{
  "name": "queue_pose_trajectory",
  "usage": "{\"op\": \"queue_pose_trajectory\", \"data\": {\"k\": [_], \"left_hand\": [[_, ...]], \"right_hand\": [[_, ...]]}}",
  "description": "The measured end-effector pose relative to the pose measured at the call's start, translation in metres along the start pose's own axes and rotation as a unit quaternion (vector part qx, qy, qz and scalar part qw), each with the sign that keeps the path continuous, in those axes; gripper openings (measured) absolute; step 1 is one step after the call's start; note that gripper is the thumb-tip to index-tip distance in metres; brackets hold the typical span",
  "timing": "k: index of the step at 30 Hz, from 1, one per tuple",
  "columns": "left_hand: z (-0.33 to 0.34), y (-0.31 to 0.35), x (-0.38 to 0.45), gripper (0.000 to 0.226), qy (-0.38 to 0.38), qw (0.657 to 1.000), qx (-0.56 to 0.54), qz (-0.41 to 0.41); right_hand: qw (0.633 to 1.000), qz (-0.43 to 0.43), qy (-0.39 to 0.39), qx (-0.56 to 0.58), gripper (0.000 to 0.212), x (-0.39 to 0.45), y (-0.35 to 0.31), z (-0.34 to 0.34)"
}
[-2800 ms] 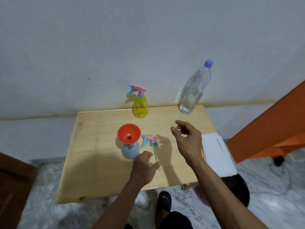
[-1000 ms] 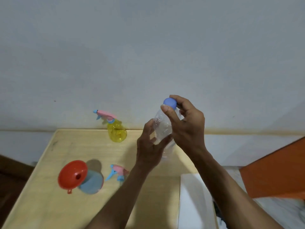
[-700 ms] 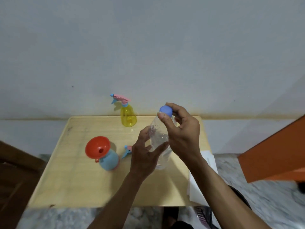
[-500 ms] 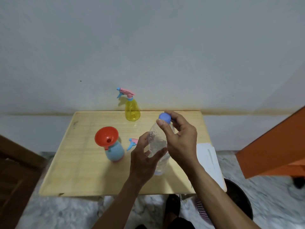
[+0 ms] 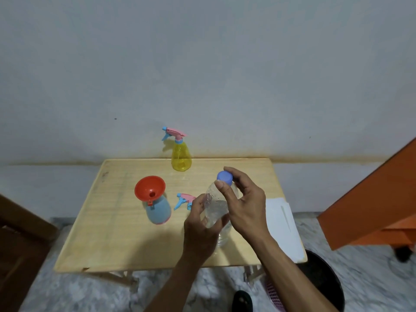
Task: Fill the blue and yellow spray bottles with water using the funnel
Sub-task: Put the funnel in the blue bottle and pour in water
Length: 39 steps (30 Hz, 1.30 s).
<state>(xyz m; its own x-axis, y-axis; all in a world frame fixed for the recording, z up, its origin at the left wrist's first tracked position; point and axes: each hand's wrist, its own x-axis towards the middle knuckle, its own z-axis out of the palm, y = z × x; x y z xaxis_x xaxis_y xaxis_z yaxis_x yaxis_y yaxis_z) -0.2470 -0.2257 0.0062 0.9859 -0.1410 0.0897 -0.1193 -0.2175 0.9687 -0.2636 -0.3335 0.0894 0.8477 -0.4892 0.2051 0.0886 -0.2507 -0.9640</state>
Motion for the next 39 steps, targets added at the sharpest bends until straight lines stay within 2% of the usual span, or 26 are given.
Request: {"op": "queue_pose_trajectory", "data": {"k": [5,10,12,17,21,23,26,29,33,36,39], "left_hand": [[0.007,0.003,-0.004,0.066,0.011,1.000,-0.002,0.003],[0.008,0.007,-0.008,0.071,0.014,0.999,0.010,0.029],[0.007,0.005,-0.006,0.074,0.011,1.000,0.000,0.026],[0.006,0.004,-0.005,0.064,0.004,0.999,-0.026,0.019],[0.004,0.002,-0.005,0.056,-0.005,0.999,-0.027,0.031],[0.003,0.002,-0.005,0.055,-0.004,0.999,-0.028,0.033],[0.004,0.004,-0.005,0.054,-0.003,0.999,-0.037,0.038],[0.008,0.007,-0.004,0.053,0.004,0.998,-0.049,0.045],[0.014,0.010,-0.002,0.055,0.007,0.997,-0.065,0.047],[0.014,0.010,-0.002,0.054,0.006,0.996,-0.074,0.040],[0.012,0.008,-0.002,0.052,-0.007,0.997,-0.070,0.045]], "right_hand": [[1.000,-0.001,0.002,-0.006,0.029,0.001,0.005,-0.008],[1.000,0.005,0.013,0.021,0.040,-0.003,0.003,-0.011],[0.999,0.015,0.022,0.028,0.035,-0.002,0.003,-0.010],[1.000,-0.009,0.023,-0.013,0.021,-0.001,0.007,-0.006],[0.998,-0.028,-0.013,-0.047,0.017,0.000,0.006,-0.010],[0.998,-0.028,-0.033,-0.038,0.021,0.000,0.006,-0.012],[1.000,0.004,-0.010,0.003,0.037,0.003,0.004,-0.013],[1.000,0.015,-0.002,0.009,0.032,0.009,0.004,-0.012],[0.999,-0.007,-0.030,-0.022,0.022,0.013,0.005,-0.016],[0.999,-0.010,-0.042,-0.017,0.027,0.014,0.005,-0.018],[1.000,0.013,-0.009,0.019,0.034,0.012,0.005,-0.016]]}}
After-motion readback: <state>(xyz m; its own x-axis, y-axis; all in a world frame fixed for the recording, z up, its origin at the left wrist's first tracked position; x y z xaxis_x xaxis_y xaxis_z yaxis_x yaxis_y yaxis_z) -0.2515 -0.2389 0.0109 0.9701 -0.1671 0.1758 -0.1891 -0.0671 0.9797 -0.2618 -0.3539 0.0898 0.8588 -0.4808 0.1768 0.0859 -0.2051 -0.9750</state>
